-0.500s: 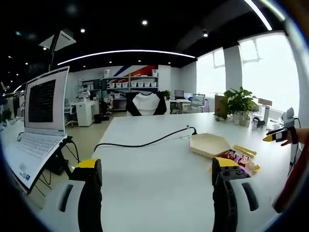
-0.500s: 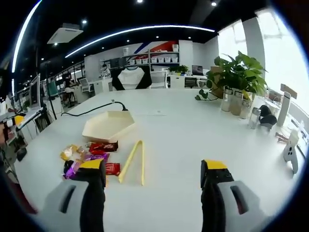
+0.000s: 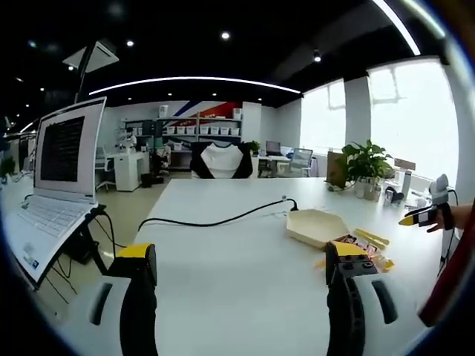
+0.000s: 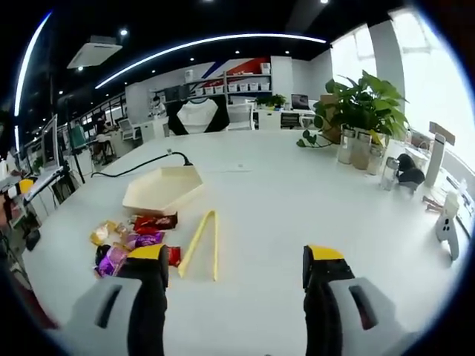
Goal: Place the target food into the container with the food tongs after gripping and lifting it, then release it inside without dropping or visibly crushing the food.
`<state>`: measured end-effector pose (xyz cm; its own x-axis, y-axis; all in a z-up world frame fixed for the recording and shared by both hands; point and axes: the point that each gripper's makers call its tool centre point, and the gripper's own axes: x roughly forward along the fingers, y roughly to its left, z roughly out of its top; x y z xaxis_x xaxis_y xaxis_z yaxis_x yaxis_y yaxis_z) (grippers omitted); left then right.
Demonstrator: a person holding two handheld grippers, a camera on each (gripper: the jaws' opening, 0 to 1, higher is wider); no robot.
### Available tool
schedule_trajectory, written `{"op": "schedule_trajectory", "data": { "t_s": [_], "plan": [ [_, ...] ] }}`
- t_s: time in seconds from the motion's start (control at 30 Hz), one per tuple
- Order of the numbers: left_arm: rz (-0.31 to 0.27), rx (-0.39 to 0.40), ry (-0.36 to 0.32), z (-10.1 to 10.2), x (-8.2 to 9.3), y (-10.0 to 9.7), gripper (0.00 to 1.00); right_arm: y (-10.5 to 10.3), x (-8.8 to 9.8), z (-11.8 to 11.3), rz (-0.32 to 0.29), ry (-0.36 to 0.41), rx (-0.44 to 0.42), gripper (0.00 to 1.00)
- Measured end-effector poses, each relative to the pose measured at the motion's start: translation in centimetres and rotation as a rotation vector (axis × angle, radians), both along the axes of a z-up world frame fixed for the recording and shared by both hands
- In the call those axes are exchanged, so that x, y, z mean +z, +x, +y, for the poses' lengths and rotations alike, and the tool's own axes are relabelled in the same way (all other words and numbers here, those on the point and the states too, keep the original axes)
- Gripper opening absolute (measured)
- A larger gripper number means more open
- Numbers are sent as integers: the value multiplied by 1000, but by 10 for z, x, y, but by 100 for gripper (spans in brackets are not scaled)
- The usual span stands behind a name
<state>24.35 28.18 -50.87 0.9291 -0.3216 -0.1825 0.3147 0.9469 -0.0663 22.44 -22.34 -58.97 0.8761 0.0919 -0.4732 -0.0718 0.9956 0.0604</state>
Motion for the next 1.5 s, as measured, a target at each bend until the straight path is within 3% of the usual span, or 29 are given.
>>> {"op": "schedule_trajectory", "data": {
  "t_s": [0.37, 0.5, 0.83, 1.13, 1.2, 1.27, 1.5],
  "plan": [
    [14, -7, 14, -3, -4, 4, 100, 5, -4, 5, 14, 10, 15, 73],
    [26, -6, 12, -5, -7, 4, 100, 8, -12, 12, 51, 36, 45, 65],
    [50, -13, 13, -9, -14, 3, 100, 14, -11, 15, 57, 32, 37, 65],
    [78, -26, 5, -14, -21, 2, 97, 25, -14, 33, 90, 59, 83, 58],
    [79, -28, 6, -14, -22, 2, 97, 21, -26, 33, 178, 35, 80, 49],
    [79, -29, 11, -14, -22, 2, 97, 25, -27, 37, 177, 45, 80, 45],
    [74, -26, 17, -13, -21, 1, 95, 30, -32, 40, 213, 86, 78, 44]
  ]
}}
